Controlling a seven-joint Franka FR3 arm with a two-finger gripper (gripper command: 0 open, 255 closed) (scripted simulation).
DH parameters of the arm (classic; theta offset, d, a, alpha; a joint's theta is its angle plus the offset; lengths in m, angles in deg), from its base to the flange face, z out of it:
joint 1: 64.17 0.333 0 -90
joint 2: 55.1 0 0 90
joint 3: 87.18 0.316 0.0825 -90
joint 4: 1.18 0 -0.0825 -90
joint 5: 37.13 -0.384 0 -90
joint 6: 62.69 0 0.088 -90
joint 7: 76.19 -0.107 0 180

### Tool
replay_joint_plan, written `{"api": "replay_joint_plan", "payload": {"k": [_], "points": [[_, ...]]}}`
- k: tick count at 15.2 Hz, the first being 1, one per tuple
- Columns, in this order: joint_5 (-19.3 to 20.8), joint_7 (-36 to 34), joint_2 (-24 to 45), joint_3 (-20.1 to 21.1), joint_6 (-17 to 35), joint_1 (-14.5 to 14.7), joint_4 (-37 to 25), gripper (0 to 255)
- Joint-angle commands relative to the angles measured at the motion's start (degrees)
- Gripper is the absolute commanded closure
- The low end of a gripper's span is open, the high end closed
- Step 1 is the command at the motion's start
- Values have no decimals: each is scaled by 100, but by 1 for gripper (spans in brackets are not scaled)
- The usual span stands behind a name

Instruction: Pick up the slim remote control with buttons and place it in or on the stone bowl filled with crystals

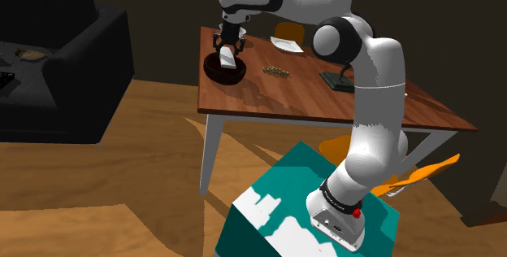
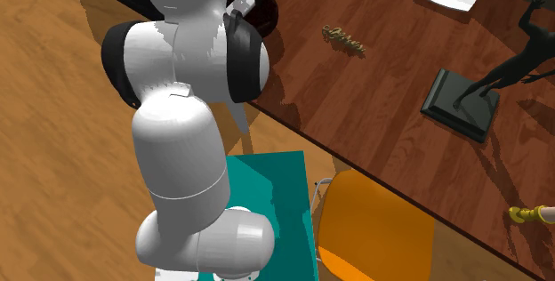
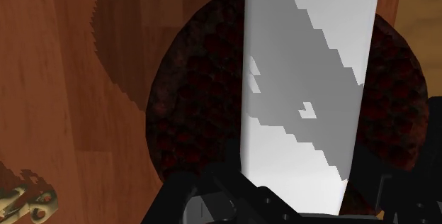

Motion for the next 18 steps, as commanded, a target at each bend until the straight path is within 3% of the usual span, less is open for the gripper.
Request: {"api": "replay_joint_plan", "payload": {"k": [1, 6, 10, 18], "points": [[0, 0, -1, 0, 1, 0, 0, 0], [0, 0, -1, 0, 0, 0, -1, 0], [0, 0, 47, 0, -759, -1, -808, 0], [0, 0, 47, 0, -759, -1, -808, 0]]}}
